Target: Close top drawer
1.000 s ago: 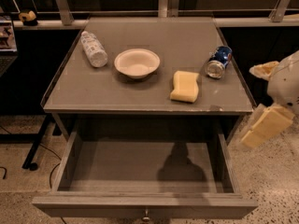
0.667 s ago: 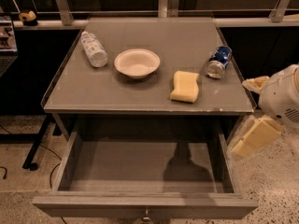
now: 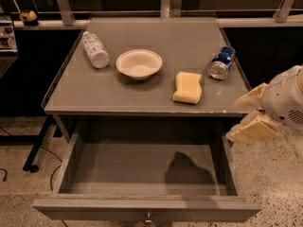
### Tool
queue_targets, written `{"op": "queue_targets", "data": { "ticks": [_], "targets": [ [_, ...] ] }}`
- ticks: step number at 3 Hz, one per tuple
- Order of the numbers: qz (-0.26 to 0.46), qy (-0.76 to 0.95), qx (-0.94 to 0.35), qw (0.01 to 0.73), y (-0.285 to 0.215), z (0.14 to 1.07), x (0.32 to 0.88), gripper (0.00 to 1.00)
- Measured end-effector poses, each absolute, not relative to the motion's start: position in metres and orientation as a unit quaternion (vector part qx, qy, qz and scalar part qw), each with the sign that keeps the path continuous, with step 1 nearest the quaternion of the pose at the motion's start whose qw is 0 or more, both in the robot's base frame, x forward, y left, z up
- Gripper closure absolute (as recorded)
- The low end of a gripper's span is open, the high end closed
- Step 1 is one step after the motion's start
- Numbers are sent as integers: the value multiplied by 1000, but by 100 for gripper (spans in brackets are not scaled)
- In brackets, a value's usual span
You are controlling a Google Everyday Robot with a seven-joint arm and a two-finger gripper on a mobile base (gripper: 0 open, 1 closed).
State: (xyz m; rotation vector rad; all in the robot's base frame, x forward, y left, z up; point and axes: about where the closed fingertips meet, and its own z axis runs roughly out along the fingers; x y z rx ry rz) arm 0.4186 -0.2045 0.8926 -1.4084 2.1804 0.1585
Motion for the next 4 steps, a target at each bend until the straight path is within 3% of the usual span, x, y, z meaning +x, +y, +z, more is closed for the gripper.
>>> {"op": "queue_targets", "data": {
  "ticks": [2, 3, 4],
  "targets": [
    [59, 808, -522, 267, -204, 893, 419, 89],
    [53, 807, -513, 287, -204, 891, 409, 100],
    [81, 816, -481, 310, -207, 860, 389, 100]
  ]
}}
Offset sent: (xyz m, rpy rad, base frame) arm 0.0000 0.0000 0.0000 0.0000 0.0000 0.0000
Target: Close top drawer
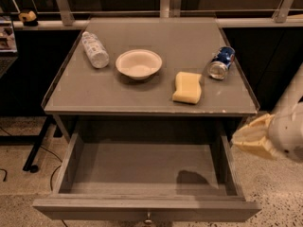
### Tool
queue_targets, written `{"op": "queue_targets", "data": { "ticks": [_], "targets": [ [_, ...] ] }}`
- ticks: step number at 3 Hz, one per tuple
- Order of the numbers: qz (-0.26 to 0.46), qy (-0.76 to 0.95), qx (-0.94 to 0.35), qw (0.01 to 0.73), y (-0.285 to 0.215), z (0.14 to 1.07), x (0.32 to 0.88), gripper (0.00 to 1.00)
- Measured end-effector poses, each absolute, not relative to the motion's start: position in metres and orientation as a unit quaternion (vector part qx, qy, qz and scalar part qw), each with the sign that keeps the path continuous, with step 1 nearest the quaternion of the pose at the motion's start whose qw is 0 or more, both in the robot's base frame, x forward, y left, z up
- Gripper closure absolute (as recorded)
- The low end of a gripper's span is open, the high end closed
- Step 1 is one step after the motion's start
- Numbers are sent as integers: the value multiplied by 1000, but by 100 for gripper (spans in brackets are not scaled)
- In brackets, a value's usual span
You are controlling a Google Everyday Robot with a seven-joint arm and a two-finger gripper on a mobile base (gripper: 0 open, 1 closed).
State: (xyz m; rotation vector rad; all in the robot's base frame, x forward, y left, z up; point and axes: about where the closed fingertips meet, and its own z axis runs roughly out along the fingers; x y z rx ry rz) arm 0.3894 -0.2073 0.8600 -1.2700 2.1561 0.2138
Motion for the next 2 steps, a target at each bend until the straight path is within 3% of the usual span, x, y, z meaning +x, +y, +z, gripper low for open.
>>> {"op": "queue_targets", "data": {
  "ticks": [2],
  "targets": [
    [150, 837, -418, 319, -203, 779, 352, 100]
  ]
}}
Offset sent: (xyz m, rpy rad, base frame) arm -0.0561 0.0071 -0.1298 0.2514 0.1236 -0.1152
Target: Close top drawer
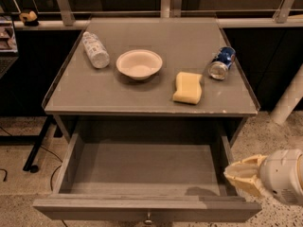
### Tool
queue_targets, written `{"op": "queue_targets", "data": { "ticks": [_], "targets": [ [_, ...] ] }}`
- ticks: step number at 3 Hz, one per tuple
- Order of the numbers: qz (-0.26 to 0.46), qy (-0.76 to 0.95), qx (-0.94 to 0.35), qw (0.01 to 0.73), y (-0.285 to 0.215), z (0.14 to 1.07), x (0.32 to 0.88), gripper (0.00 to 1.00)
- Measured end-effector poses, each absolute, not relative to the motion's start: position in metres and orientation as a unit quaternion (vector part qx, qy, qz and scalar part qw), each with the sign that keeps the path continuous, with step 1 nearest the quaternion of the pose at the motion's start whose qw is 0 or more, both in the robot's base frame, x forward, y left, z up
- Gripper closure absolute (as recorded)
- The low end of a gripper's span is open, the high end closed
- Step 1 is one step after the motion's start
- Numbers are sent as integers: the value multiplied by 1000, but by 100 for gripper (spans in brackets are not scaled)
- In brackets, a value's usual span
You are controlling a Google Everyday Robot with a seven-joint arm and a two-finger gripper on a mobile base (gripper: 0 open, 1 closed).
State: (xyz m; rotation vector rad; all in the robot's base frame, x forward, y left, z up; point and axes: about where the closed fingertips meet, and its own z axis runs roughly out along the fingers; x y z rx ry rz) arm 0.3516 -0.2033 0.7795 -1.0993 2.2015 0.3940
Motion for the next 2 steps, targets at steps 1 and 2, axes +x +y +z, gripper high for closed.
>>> {"op": "queue_targets", "data": {
  "ticks": [1, 2],
  "targets": [
    [189, 841, -401, 310, -195, 745, 341, 100],
    [189, 841, -401, 310, -195, 745, 341, 100]
  ]
}}
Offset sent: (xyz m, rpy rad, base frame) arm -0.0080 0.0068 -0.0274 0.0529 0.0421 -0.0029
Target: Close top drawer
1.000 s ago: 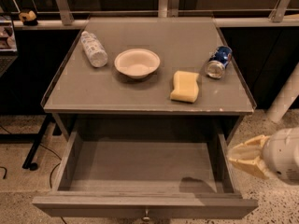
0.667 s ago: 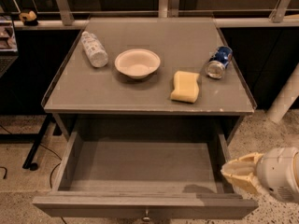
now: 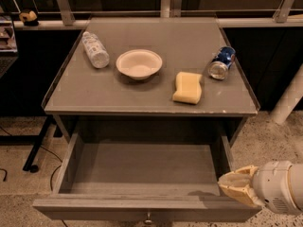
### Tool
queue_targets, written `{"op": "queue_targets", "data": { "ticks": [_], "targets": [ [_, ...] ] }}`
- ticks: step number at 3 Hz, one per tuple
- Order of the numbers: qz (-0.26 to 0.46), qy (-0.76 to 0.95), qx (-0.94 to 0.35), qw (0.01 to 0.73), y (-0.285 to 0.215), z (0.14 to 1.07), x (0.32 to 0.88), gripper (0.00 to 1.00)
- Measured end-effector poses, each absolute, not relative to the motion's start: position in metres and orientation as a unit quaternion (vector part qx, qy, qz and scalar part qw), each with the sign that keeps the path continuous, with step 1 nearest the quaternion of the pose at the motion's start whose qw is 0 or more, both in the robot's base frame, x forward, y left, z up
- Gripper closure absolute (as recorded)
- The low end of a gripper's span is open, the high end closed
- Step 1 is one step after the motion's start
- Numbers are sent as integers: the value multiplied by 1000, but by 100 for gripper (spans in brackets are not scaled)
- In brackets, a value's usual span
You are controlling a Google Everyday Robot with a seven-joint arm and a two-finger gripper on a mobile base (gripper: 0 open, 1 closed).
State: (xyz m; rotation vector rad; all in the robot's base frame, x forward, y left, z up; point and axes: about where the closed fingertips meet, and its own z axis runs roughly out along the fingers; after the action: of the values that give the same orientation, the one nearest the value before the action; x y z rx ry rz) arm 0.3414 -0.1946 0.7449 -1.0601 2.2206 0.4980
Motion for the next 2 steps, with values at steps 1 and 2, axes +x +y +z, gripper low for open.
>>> {"op": "queue_targets", "data": {
  "ticks": [1, 2],
  "targets": [
    [195, 841, -399, 310, -191, 742, 331, 100],
    [212, 846, -384, 304, -187, 730, 314, 100]
  ]
}}
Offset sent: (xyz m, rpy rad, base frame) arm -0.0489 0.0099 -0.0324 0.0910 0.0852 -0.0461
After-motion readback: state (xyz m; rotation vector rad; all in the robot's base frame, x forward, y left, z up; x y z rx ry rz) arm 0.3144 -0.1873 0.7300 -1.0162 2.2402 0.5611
